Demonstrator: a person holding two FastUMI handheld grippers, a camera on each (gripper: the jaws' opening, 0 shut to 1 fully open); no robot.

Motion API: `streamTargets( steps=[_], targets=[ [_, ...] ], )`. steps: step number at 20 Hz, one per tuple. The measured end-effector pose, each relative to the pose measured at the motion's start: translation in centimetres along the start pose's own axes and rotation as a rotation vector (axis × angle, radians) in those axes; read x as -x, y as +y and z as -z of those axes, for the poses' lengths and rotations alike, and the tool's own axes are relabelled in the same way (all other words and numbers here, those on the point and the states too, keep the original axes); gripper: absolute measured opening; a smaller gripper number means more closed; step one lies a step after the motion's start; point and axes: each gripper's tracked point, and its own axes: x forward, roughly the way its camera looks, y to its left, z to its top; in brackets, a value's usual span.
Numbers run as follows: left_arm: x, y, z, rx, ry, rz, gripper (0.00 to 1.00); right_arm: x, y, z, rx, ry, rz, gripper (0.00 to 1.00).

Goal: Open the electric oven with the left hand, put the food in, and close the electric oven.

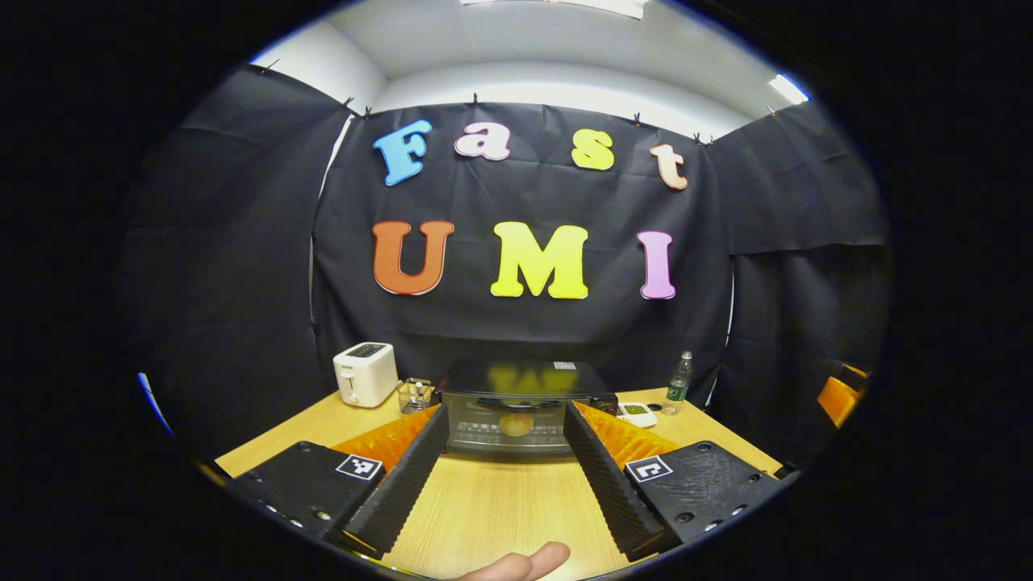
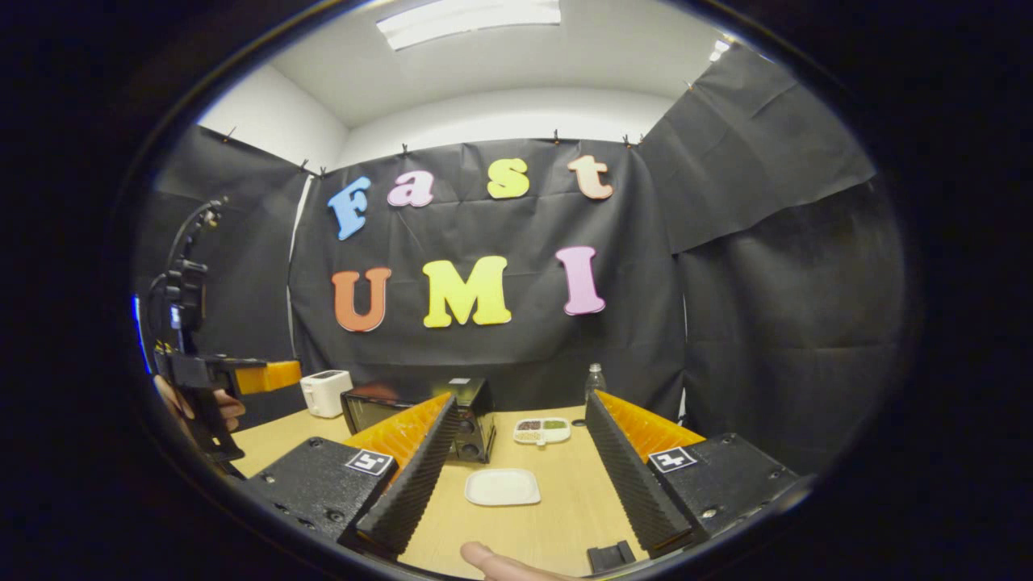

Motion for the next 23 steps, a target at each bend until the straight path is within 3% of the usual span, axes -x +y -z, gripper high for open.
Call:
streamTargets(
  steps=[3, 9, 15, 23],
  targets=[
    [2.5, -0.7, -0.2, -0.005, -0.009, 0.024, 0.94, -0.1, 0.2, 0.0, 0.006, 0.009, -0.002, 0.96],
    [6.1, -0.3, 1.2, -0.021, -0.012, 0.0, 0.94, 0.4, 0.4, 0.1, 0.015, 0.011, -0.003, 0.96],
    [7.3, -1.1, 2.2, -0.075, -0.011, 0.002, 0.94, 0.7, 1.4, 1.0, 0.029, 0.038, -0.021, 0.96],
    [7.6, -1.4, 2.0, -0.067, -0.016, 0.009, 0.94, 0.6, 1.9, 1.0, 0.029, 0.038, -0.028, 0.96]
  ],
)
